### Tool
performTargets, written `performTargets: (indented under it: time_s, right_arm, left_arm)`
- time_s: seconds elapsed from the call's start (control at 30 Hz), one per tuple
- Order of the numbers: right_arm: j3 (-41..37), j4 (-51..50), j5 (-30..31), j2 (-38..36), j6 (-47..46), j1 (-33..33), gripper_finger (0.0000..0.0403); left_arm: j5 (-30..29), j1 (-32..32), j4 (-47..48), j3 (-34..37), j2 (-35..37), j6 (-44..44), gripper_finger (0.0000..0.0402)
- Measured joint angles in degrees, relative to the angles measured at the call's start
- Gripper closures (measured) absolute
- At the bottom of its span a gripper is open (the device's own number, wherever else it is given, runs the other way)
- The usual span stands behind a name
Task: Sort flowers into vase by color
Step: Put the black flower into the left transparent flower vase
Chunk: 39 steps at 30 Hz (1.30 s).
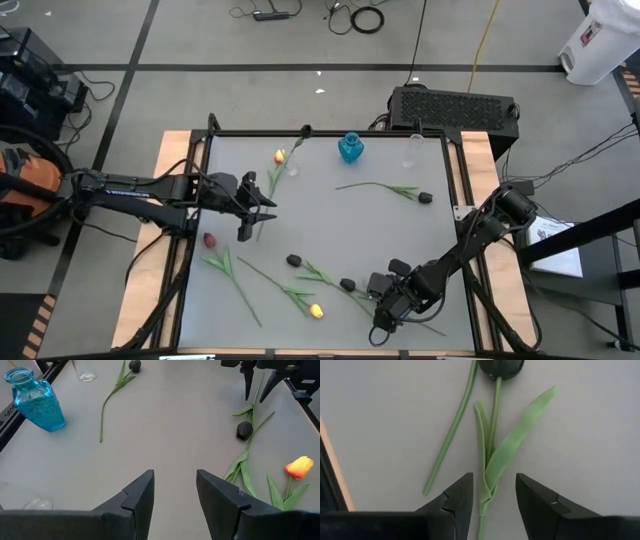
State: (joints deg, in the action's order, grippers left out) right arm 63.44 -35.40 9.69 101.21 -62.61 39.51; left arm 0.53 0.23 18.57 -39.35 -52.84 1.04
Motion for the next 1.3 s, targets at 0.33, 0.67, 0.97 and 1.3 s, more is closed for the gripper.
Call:
performTargets:
  time_s: [0.33, 0.67, 0.97, 1.3]
  right_arm:
    - [-0.02, 4.81, 0.25, 2.06, -2.53, 0.03, 0.0263]
    - [0.02, 3.73, -0.59, 5.46, -1.13, -0.05, 0.0263]
    - [0.02, 3.89, -0.72, 5.53, -1.09, -0.07, 0.0265]
    - [-0.02, 3.56, -0.76, 5.57, -2.55, -0.11, 0.0350]
  left_arm:
    - [0.01, 0.00, 0.02, 0.00, 0.00, 0.02, 0.0248]
    - [0.00, 0.00, 0.01, 0.00, 0.02, 0.15, 0.0248]
    - [-0.21, 0.00, -0.01, 0.00, 0.02, 0.17, 0.0248]
    - [-0.29, 0.00, -0.02, 0.00, 0.02, 0.20, 0.0248]
